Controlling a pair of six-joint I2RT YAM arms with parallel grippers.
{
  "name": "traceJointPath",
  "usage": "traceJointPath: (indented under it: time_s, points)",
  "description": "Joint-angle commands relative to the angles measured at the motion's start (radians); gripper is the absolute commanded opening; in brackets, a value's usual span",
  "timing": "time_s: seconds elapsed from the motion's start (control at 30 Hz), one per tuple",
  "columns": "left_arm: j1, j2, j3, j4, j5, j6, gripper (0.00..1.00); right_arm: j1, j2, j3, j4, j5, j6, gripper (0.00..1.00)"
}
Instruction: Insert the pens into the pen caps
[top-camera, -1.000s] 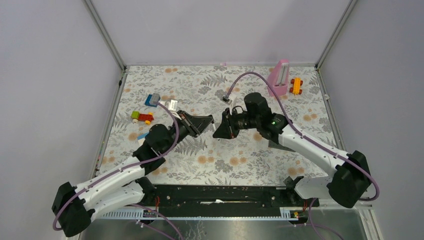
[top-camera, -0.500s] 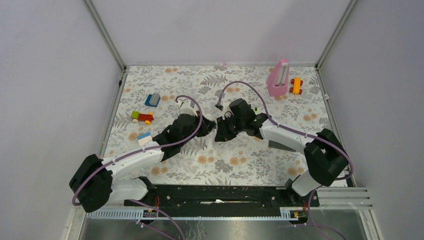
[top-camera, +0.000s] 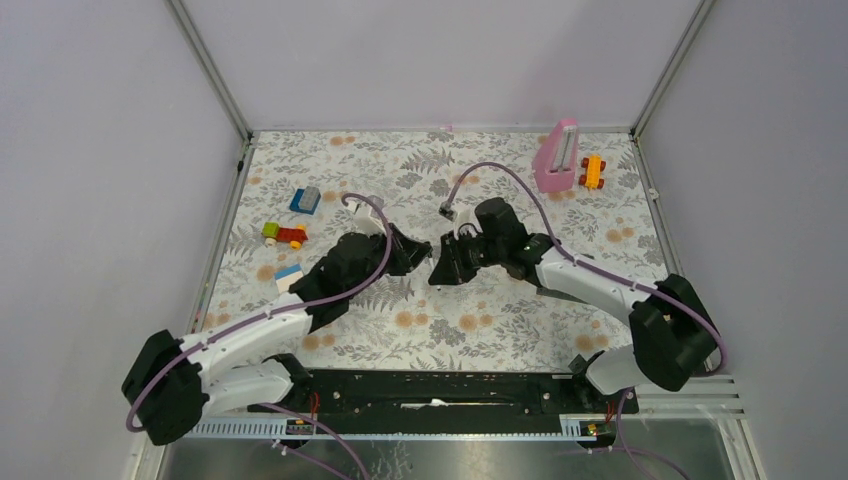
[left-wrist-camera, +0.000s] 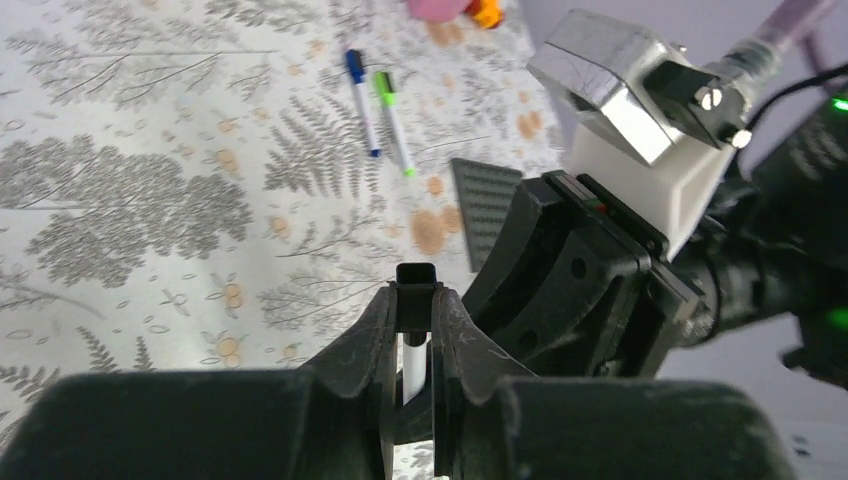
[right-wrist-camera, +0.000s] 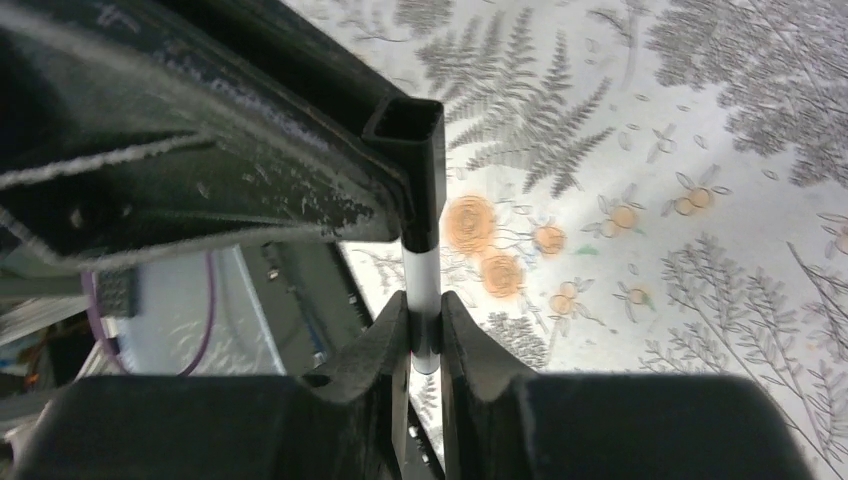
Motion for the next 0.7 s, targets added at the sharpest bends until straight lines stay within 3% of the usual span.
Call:
traceJointPath:
  time_s: [0.0, 0.23, 0.67]
  points:
    - [-0.034, -0.077, -0.085, -0.118, 0.253, 0.057, 0.0, -0.074, -0.139, 0.018, 0.383, -0.171, 0.035, 0.0]
    - [-0.026, -0.202, -0.144, -0.016, 0.39, 0.097, 0.0, -0.101, -0.206, -0.012, 0.584, -0.428, 0.193, 0.0]
    - [-0.023, -0.313, -0.207, 0.067, 0.463, 0.064, 0.0, -0.115, -0.301, -0.038, 0.782, -0.506, 0.353, 0.0]
